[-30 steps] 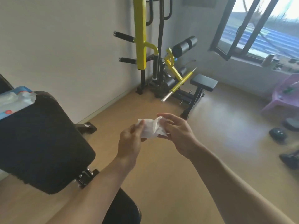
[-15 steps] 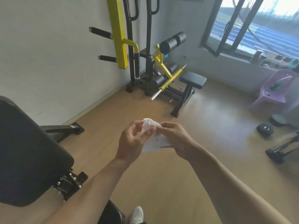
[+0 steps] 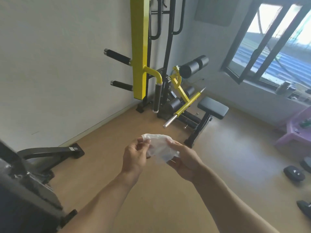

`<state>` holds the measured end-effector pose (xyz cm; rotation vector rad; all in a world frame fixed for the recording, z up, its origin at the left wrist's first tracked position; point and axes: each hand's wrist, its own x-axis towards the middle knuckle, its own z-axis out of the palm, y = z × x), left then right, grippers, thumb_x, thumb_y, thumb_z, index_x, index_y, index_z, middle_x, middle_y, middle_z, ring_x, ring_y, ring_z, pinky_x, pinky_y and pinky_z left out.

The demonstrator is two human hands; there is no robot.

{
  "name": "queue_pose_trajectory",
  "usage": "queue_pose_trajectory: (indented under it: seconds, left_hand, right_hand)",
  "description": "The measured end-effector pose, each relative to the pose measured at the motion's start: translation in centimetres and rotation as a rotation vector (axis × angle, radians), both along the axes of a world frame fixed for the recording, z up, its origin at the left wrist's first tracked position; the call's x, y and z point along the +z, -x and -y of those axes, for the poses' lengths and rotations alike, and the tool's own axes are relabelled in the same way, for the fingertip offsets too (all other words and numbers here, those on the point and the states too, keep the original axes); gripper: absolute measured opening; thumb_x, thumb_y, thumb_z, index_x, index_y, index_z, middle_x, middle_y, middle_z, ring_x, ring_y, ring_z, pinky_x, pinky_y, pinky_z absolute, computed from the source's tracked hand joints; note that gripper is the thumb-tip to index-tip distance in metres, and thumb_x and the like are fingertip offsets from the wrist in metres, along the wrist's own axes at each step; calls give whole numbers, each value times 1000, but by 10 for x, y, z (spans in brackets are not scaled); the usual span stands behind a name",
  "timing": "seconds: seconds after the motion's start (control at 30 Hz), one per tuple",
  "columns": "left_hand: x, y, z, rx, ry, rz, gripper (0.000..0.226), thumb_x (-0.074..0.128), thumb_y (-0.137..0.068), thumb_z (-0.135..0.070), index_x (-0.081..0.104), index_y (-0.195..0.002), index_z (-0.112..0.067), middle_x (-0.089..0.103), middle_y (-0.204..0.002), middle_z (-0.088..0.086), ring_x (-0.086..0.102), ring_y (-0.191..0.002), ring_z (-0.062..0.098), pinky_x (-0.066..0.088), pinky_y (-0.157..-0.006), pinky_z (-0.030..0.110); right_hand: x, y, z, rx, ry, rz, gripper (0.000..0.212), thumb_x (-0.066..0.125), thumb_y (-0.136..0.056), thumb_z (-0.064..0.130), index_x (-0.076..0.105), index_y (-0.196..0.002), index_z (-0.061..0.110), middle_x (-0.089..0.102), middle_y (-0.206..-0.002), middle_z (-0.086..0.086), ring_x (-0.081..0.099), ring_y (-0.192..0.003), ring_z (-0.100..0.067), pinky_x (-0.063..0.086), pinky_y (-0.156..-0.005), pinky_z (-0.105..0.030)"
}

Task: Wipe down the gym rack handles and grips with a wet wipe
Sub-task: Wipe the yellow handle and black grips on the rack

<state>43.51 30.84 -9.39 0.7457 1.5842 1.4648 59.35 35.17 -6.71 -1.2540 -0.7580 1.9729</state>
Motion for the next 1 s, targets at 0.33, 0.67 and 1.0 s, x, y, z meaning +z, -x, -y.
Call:
queue_pose_trajectory:
  seconds: [0.33,0.67,1.0]
  left_hand:
    - [0,49,-108,-17,32,-135,22,73,-89,-25,67,-110,-27,73,-108,-8,69,-95,1,56,-89,31]
    - [37,47,-216,-118,-64,-423,29,65,-95,-32,61,-124,-31,64,-105,-28,56,-87,-28,45,-72,3]
    - [51,51,-265,89,-504,-1064,16,71,-91,-13,70,-107,-12,72,-110,-3,66,-106,14,51,-93,26]
  right_hand:
    - [0,33,-130,-359,-28,256,25,74,-88,28,74,-109,15,72,-106,-12,71,-91,-29,61,-59,-33]
    - [21,74,-238,-281,-197,-195,33,50,-96,3,65,-125,2,76,-104,-2,67,-109,-23,48,-103,-34]
    - [-11,76,-292,30,-863,515,48,80,-80,40,66,-126,40,61,-96,13,66,-87,-7,55,-74,-23]
